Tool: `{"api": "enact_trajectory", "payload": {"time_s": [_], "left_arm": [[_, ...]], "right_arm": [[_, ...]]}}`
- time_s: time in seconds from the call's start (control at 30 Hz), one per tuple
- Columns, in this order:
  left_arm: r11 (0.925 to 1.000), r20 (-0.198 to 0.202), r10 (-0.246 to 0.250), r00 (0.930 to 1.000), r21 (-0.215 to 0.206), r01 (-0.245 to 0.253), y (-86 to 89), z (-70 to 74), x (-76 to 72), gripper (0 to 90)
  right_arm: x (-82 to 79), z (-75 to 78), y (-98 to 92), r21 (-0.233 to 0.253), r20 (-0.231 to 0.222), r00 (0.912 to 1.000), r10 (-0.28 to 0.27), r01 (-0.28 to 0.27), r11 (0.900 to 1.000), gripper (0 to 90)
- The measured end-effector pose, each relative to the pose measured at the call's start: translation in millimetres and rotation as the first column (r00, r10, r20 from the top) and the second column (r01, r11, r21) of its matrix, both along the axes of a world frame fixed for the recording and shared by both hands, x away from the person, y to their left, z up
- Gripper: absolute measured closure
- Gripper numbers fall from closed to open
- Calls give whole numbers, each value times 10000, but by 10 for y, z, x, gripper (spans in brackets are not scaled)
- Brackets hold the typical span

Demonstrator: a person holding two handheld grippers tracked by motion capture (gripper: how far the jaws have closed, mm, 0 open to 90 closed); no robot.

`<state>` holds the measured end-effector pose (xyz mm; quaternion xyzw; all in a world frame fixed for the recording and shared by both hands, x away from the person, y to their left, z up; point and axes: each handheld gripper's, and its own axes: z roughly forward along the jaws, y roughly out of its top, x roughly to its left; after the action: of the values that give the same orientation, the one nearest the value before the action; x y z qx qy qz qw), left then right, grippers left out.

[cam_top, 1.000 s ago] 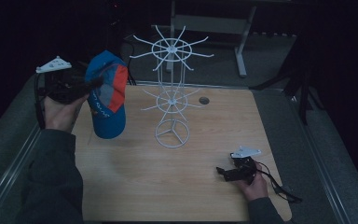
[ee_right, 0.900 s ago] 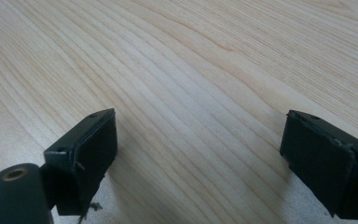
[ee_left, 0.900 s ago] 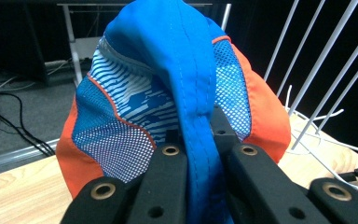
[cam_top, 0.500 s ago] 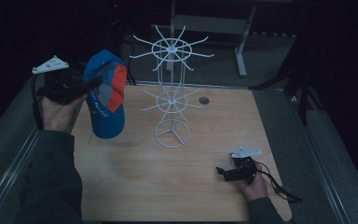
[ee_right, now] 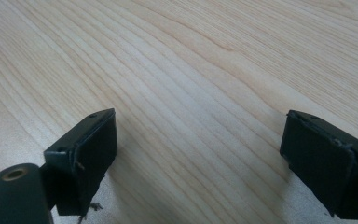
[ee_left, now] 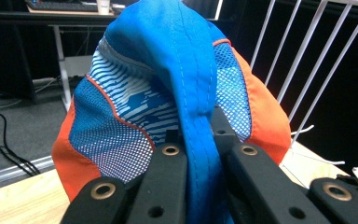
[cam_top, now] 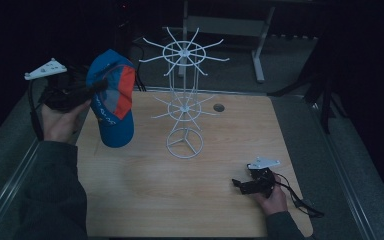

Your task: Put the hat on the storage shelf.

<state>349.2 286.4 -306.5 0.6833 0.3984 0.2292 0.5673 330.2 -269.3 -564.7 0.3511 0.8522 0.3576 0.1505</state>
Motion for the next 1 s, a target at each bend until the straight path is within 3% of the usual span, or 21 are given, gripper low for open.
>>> {"api": "enact_trajectory", "payload": {"time_s": [0.57, 1.0], "left_arm": [[9972, 333, -480, 9983, -553, 498, 34, 54, -79, 879], [9938, 676, -789, 9946, -735, 838, 26, 111, -129, 880]], "right_arm": [[0, 0, 0, -2, 0, 10000, 2, -2, 10000, 107], [0, 0, 0, 2, -1, 10000, 1, -1, 10000, 107]]}}
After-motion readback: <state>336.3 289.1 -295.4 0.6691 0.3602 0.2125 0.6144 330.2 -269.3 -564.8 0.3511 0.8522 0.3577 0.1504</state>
